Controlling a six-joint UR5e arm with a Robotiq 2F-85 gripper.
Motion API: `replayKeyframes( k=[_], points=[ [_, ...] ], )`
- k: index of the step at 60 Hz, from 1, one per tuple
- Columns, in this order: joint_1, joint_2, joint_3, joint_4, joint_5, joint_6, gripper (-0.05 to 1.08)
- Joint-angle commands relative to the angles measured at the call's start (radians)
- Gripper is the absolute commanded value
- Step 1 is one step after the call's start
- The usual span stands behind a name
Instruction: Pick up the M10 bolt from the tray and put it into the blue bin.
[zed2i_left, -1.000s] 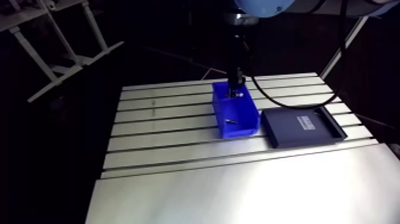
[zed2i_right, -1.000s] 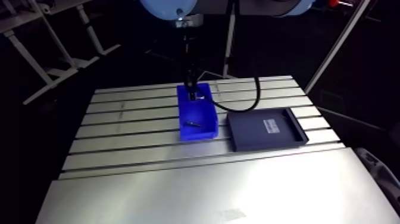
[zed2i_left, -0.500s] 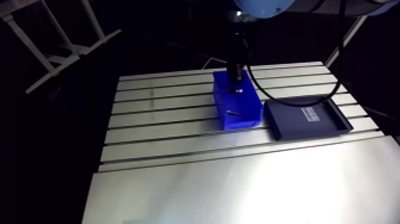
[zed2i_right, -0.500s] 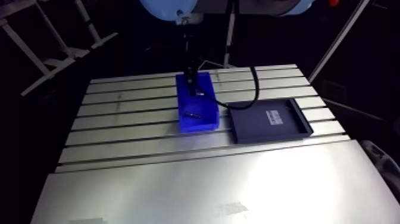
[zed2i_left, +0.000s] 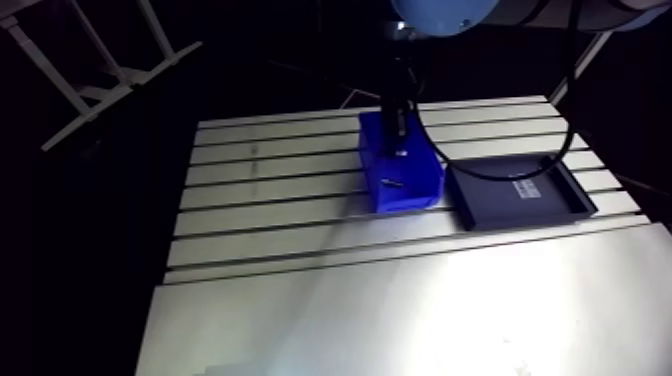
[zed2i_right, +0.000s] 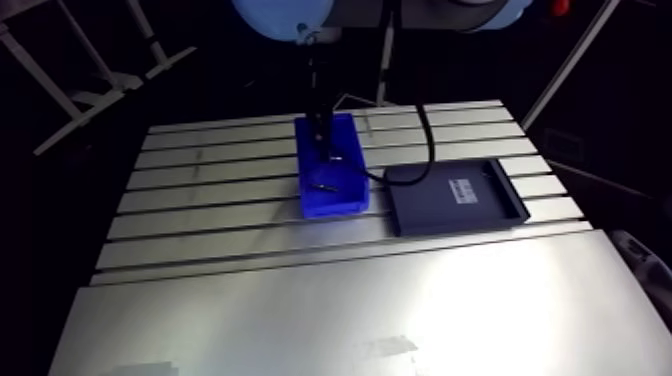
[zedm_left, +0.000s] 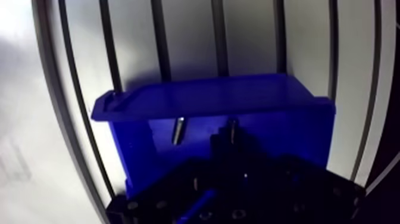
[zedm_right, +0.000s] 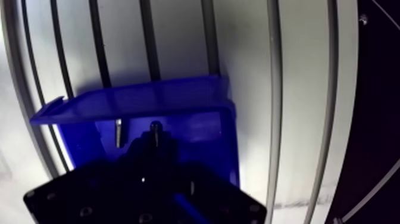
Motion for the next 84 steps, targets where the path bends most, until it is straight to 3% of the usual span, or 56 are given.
replayKeyframes(
  k=[1, 46, 52, 55, 60, 62, 67, 69, 70, 71, 74, 84],
  points=[
    [0.001, 0.002, 0.003, -0.001, 0.000, 0.000, 1.02],
    [0.002, 0.016, 0.004, 0.001, 0.000, 0.017, 0.98],
    [0.002, 0.016, 0.008, 0.002, 0.000, 0.017, 0.86],
    [0.002, 0.015, 0.009, 0.007, 0.000, 0.016, 0.70],
    [0.004, 0.013, 0.012, 0.014, -0.004, 0.011, 0.58],
    [0.007, 0.013, 0.018, 0.013, -0.024, 0.012, 0.44],
    [0.008, 0.013, 0.021, 0.013, -0.048, 0.012, 0.32],
    [0.009, 0.010, 0.020, 0.015, -0.074, 0.012, 0.12],
    [0.009, 0.010, 0.020, 0.015, -0.074, 0.012, 0.12],
    [0.010, 0.007, 0.019, 0.014, -0.087, 0.012, 0.02],
    [0.020, -0.001, 0.012, 0.013, -0.096, 0.012, 0.00],
    [0.038, -0.045, -0.010, 0.026, -0.097, 0.012, 0.00]
  ],
)
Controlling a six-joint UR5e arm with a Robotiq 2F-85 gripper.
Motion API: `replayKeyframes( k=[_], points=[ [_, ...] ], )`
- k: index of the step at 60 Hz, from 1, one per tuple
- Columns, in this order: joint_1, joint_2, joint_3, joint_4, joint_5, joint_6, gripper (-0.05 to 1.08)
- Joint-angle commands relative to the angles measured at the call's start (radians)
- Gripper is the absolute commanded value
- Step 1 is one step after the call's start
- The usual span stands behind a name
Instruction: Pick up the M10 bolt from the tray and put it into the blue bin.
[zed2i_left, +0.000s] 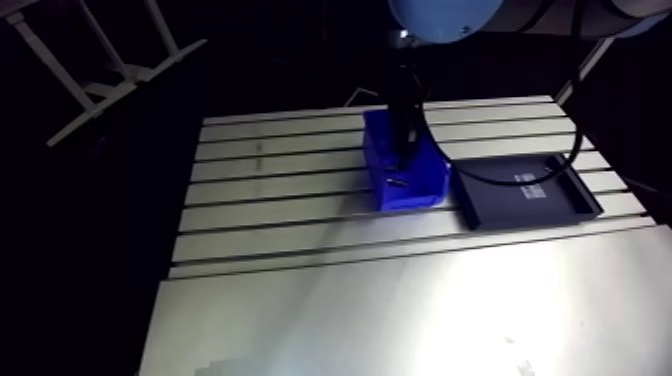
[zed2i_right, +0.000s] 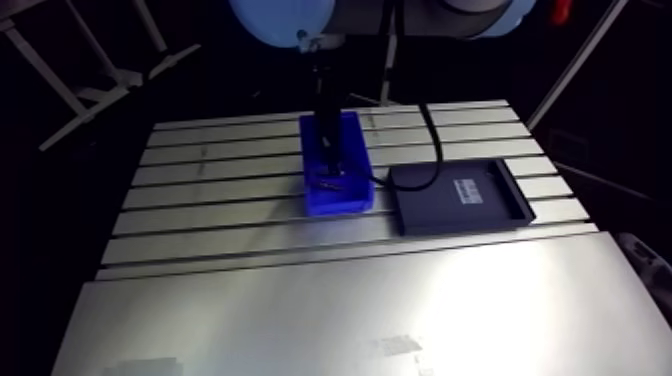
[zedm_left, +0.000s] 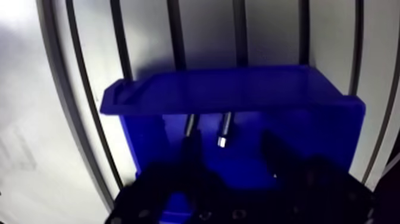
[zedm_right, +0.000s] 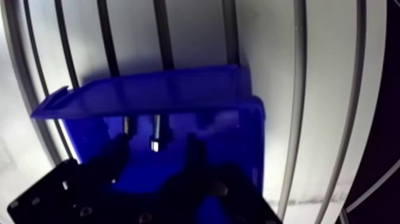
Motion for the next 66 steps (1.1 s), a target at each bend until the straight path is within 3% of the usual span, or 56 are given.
replayKeyframes(
  k=[1, 15, 29, 38, 39, 40, 41, 42, 43, 44, 46, 48, 50, 55, 66],
  points=[
    [0.020, -0.044, -0.022, 0.012, -0.022, 0.000, 0.00],
    [0.020, -0.113, -0.085, 0.140, -0.002, 0.013, 0.00],
    [0.014, -0.197, -0.124, 0.234, -0.008, 0.026, 0.00],
    [0.013, -0.254, -0.182, 0.365, 0.012, 0.076, 0.00],
    [0.011, -0.262, -0.198, 0.382, 0.029, 0.113, 0.00],
    [0.011, -0.262, -0.198, 0.382, 0.029, 0.113, 0.00],
    [0.008, -0.265, -0.214, 0.393, 0.051, 0.151, 0.00],
    [0.008, -0.265, -0.214, 0.393, 0.051, 0.151, 0.00],
    [0.007, -0.266, -0.228, 0.403, 0.071, 0.191, 0.00],
    [0.007, -0.266, -0.228, 0.403, 0.071, 0.191, 0.00],
    [0.003, -0.272, -0.251, 0.416, 0.100, 0.250, 0.00],
    [0.003, -0.272, -0.251, 0.416, 0.100, 0.250, 0.00],
    [-0.004, -0.287, -0.267, 0.417, 0.115, 0.329, 0.00],
    [-0.018, -0.301, -0.280, 0.417, 0.118, 0.453, 0.00],
    [-0.027, -0.320, -0.294, 0.404, 0.105, 0.810, 0.00]
  ],
)
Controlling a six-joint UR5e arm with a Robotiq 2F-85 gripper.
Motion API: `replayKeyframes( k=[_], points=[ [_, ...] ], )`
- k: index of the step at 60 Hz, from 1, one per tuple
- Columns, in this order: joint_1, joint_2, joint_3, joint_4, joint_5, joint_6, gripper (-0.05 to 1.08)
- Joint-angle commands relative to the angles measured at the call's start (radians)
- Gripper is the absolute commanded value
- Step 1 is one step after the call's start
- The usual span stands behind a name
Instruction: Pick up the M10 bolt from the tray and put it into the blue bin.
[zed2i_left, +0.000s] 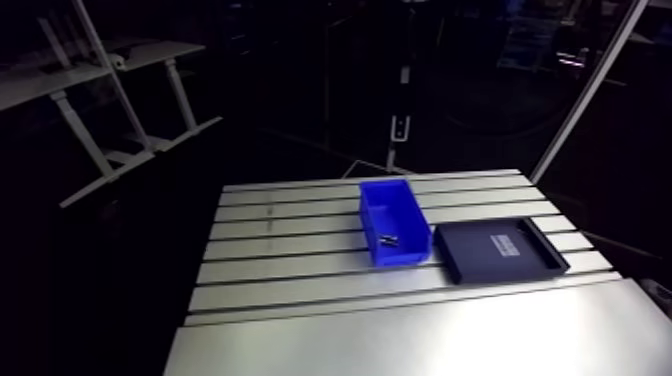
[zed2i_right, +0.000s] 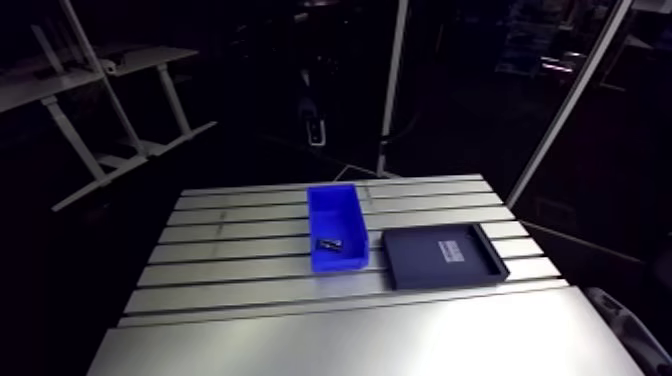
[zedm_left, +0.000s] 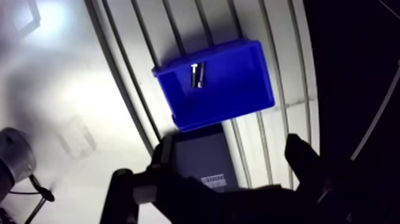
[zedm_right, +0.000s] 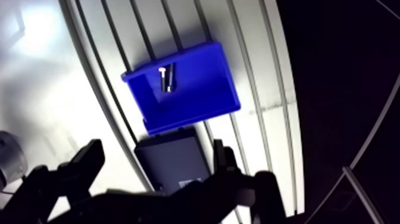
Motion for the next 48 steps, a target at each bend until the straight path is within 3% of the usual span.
replayKeyframes(
  k=[1, 22, 48],
  points=[
    [-0.032, -0.071, -0.086, 0.057, 0.044, 0.634, 0.00],
    [-0.062, -0.105, -0.082, 0.080, 0.050, 1.195, 0.00],
    [-0.061, -0.106, -0.095, 0.151, 0.048, 1.277, 0.00]
  ],
)
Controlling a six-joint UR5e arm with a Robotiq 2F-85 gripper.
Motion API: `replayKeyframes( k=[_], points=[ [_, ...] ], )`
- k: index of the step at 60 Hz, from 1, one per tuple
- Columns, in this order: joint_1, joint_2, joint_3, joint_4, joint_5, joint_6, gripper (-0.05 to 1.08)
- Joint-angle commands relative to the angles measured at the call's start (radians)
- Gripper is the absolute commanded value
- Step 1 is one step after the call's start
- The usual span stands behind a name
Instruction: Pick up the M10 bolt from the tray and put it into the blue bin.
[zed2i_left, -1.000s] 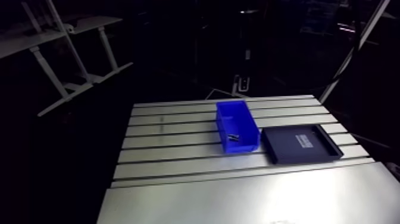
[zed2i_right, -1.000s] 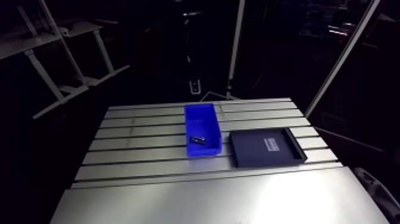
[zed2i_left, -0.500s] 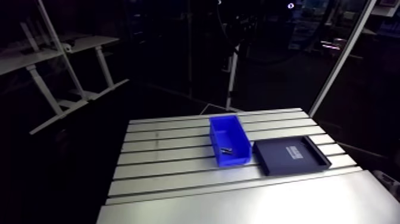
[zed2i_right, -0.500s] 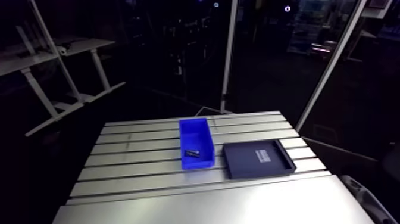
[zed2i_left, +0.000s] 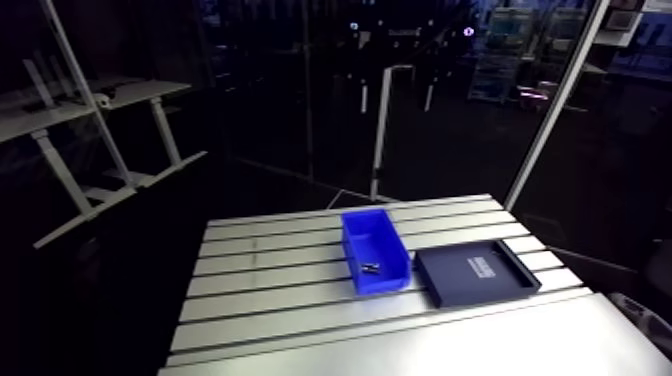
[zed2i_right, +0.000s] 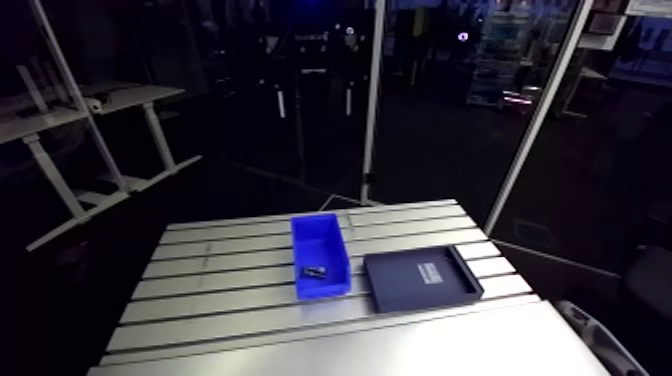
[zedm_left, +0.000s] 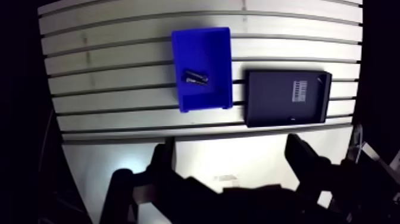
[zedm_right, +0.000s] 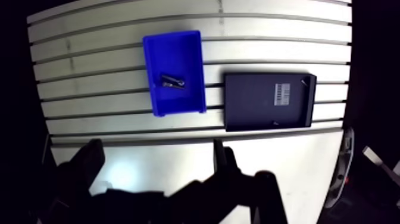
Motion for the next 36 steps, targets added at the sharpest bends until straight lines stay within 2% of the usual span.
replayKeyframes(
  k=[1, 36],
  points=[
    [-0.002, 0.001, -0.011, 0.021, -0.001, 0.038, 0.00],
    [0.001, 0.009, -0.010, 0.021, 0.000, 0.038, 0.00]
  ],
)
